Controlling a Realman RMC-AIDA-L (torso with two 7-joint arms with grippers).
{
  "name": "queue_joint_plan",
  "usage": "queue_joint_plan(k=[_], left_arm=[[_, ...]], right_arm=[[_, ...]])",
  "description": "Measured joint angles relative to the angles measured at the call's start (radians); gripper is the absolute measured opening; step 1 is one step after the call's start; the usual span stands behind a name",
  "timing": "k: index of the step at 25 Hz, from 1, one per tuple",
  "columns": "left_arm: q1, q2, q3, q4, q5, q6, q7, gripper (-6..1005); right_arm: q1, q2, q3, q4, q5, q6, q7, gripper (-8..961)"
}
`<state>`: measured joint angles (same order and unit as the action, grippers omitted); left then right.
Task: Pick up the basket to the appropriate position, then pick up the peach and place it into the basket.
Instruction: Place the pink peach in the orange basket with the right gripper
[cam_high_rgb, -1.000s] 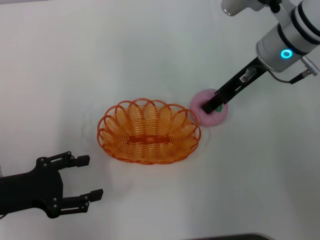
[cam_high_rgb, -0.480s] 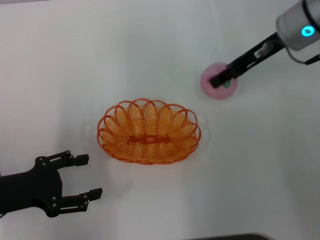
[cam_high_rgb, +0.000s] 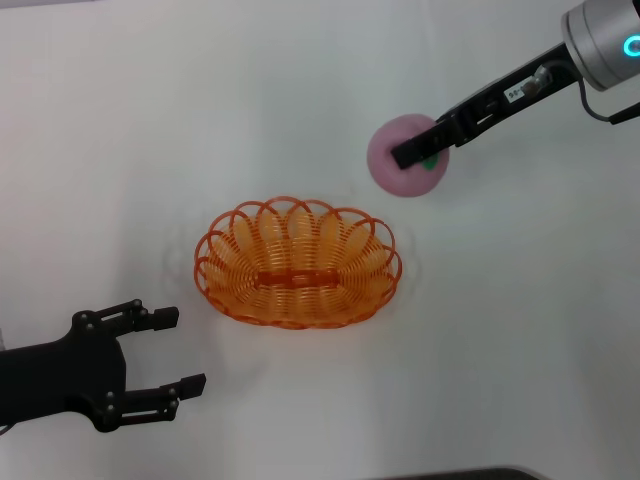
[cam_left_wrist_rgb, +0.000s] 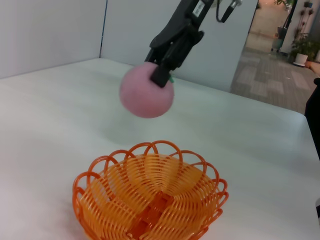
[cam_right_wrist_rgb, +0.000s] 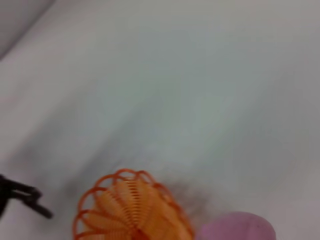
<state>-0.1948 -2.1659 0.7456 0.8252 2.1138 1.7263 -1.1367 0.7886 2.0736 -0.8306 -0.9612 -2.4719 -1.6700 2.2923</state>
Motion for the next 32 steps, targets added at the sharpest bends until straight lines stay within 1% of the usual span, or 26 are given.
queue_joint_plan(k=[6, 10, 14, 18, 25, 32], left_arm=[[0.0, 0.0, 0.0, 0.0, 0.0, -0.002, 0.0, 829], [0.0, 0.0, 0.002, 0.0, 0.0, 0.001, 0.0, 829], [0.0, 0.0, 0.001, 0.0, 0.0, 0.002, 0.0, 829], [0.0, 0.0, 0.001, 0.0, 0.001, 0.002, 0.0, 829], [0.002, 0.0, 0.001, 0.0, 0.006, 0.002, 0.0, 829], [0.003, 0.0, 0.0, 0.0, 0.006, 0.006, 0.0, 829]], right_arm=[[-0.001, 0.0, -0.004, 0.002, 0.101, -0.069, -0.013, 445], [0.01, 0.008, -0.014, 0.038, 0.118, -0.076, -0.02, 447], [0.033, 0.013, -0.05, 0.105, 0.119, -0.058, -0.03, 449], [0.055, 0.016, -0.086, 0.163, 0.12, -0.009, -0.041, 451], [0.059, 0.02, -0.153, 0.19, 0.16, 0.056, -0.054, 454], [0.053, 0.019, -0.179, 0.193, 0.186, 0.065, -0.064, 613]])
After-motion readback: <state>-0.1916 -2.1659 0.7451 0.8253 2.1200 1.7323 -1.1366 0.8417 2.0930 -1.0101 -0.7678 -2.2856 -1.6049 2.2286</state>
